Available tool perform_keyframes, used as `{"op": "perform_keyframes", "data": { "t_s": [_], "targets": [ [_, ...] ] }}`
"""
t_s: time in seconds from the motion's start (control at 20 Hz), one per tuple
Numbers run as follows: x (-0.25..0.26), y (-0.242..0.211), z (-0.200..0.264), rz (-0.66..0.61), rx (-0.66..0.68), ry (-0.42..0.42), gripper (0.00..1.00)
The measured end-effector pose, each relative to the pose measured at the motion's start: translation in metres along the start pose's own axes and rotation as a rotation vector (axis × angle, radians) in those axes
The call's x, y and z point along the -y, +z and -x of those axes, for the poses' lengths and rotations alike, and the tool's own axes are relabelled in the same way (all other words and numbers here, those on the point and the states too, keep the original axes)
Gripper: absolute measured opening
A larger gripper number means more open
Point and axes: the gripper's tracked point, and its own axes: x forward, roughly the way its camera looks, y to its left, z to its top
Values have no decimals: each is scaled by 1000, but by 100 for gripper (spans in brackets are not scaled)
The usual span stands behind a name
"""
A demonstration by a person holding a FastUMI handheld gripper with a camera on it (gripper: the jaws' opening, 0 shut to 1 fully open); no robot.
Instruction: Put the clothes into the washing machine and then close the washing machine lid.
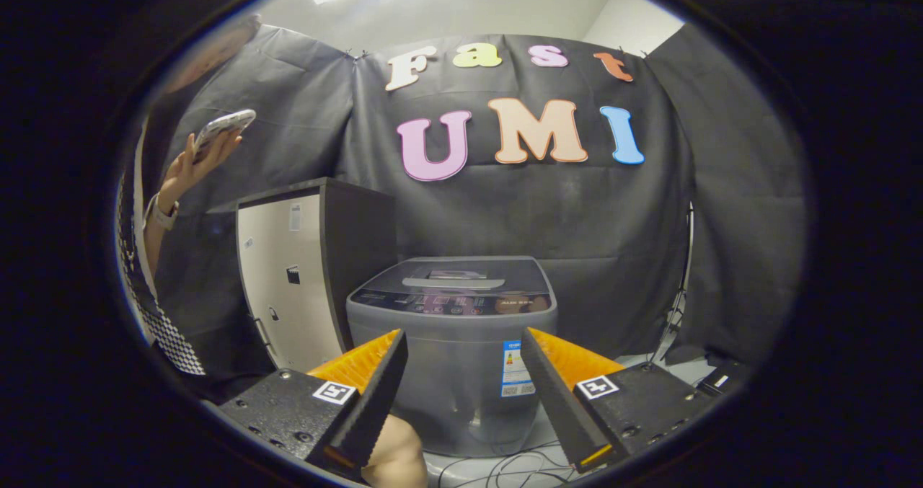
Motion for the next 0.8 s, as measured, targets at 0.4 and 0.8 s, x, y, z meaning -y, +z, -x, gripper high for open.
{"op": "perform_keyframes", "data": {
  "t_s": [0.4, 0.8],
  "targets": [
    [-1, -1, 0, 0, 0, -1, 96],
    [0, 0, -1, 0, 0, -1, 96]
  ]
}}
